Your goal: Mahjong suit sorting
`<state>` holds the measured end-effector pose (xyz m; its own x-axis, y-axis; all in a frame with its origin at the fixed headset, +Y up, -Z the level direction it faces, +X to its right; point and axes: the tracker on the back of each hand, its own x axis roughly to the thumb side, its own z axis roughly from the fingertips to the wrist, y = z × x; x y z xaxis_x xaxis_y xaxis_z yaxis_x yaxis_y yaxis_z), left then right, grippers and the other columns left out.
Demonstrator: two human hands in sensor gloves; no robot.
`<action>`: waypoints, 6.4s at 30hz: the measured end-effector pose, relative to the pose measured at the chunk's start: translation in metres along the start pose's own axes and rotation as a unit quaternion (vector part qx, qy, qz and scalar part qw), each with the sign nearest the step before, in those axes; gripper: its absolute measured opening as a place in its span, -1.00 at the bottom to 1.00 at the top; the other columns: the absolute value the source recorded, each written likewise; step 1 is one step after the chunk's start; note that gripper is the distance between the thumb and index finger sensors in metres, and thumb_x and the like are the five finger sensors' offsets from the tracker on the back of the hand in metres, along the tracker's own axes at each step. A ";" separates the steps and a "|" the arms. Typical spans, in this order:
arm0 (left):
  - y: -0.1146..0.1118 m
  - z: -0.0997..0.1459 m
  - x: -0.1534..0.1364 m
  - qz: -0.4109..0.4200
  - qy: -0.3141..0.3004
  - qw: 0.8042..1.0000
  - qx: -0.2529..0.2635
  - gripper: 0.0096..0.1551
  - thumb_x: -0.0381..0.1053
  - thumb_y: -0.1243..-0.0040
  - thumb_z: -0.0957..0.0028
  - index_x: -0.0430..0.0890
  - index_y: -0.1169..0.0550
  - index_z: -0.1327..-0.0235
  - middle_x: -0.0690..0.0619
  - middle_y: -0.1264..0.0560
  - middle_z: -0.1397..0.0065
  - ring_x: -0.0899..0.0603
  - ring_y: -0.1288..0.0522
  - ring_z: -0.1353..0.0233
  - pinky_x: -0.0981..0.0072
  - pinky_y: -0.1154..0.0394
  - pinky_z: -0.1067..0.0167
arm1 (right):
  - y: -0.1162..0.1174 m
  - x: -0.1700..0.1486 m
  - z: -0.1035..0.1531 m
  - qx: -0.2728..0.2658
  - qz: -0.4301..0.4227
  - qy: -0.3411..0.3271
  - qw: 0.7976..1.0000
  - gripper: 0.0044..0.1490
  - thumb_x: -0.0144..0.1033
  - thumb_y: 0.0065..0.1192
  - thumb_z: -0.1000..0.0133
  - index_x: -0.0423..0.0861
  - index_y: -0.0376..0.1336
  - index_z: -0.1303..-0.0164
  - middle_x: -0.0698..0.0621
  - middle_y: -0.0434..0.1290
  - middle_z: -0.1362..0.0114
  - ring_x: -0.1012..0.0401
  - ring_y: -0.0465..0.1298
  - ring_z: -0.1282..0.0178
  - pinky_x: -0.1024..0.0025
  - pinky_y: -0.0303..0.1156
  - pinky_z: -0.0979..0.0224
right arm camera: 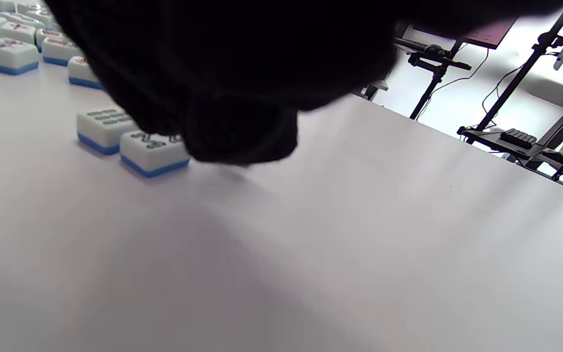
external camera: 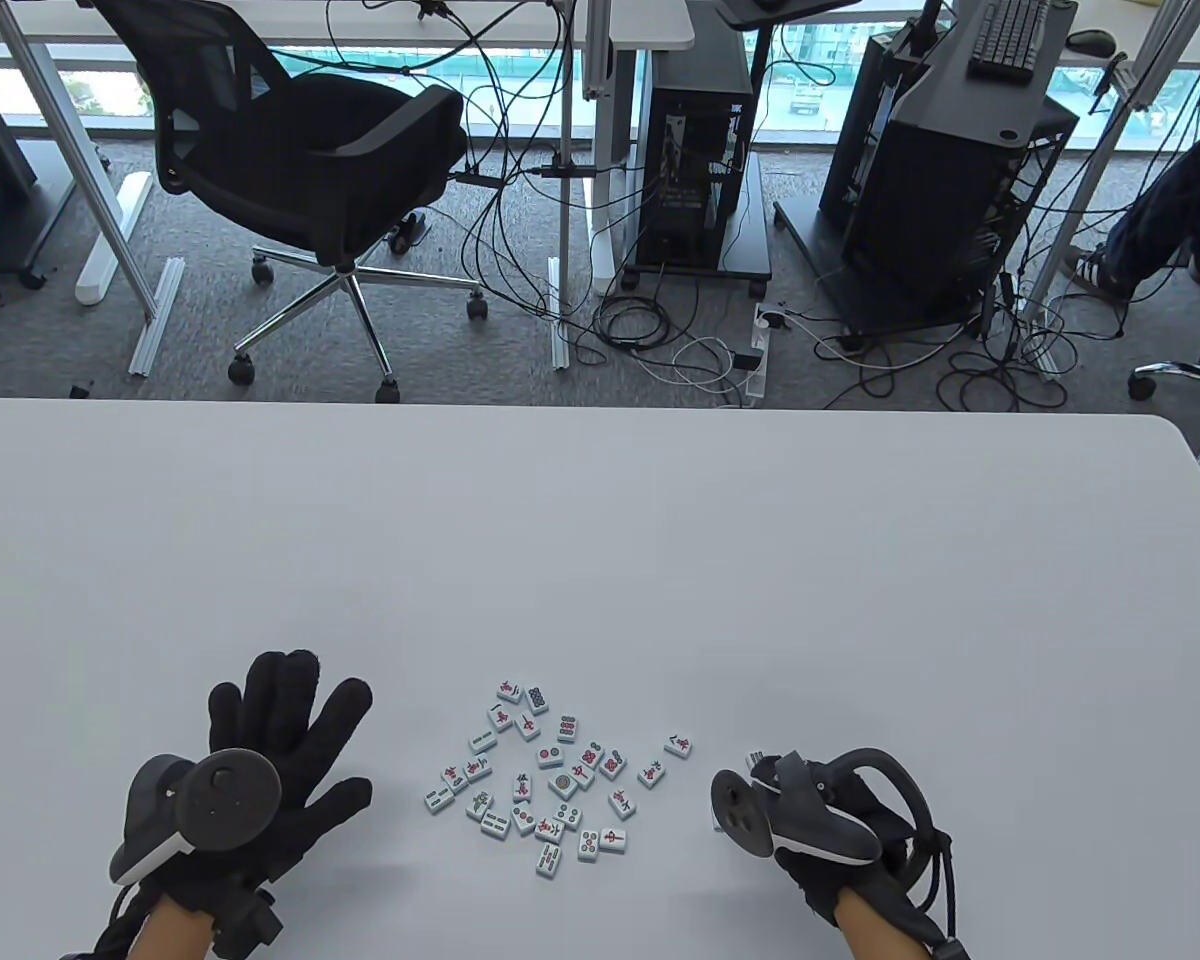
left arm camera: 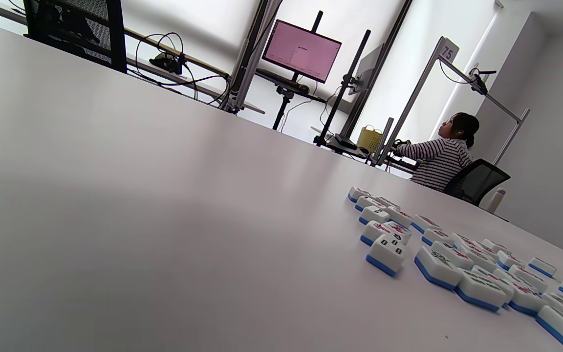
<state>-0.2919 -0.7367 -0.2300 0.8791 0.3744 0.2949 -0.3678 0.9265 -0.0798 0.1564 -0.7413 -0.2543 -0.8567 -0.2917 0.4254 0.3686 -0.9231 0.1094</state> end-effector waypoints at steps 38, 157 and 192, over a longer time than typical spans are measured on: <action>0.001 0.000 0.000 0.005 -0.004 1.000 0.002 -0.04 0.59 0.17 0.06 0.40 0.16 -0.56 0.36 0.58 -0.57 0.02 0.67 -0.62 -0.14 0.64 -0.43 | -0.047 0.147 -0.030 -0.142 -0.039 -0.064 0.987 -0.41 0.04 0.32 0.08 -0.20 0.50 0.15 0.10 0.63 0.49 0.34 0.49 0.74 0.44 0.51 0.59; 0.001 0.000 -0.003 0.016 0.009 1.000 -0.002 -0.04 0.58 0.16 0.06 0.39 0.14 -0.57 0.35 0.57 -0.57 0.02 0.67 -0.62 -0.14 0.63 -0.44 | -0.072 0.195 -0.059 -0.073 0.088 -0.291 0.950 -0.11 -0.19 0.42 0.08 0.25 0.08 -0.46 0.04 0.61 0.11 0.27 0.55 0.42 0.36 0.55 0.24; 0.000 -0.001 -0.002 0.014 0.010 1.000 -0.009 -0.05 0.58 0.16 0.05 0.39 0.13 -0.58 0.35 0.57 -0.58 0.02 0.66 -0.62 -0.14 0.63 -0.44 | -0.060 0.027 -0.078 -0.043 0.006 -0.031 0.999 -0.27 -0.16 0.41 0.12 -0.11 0.32 -0.28 0.06 0.64 0.28 0.32 0.54 0.58 0.42 0.55 0.41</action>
<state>-0.2936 -0.7373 -0.2315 0.8744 0.4014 0.2728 -0.3878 0.9158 -0.1046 0.0828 -0.7136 -0.3198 -0.8273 -0.2896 0.4814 0.3446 -0.9383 0.0278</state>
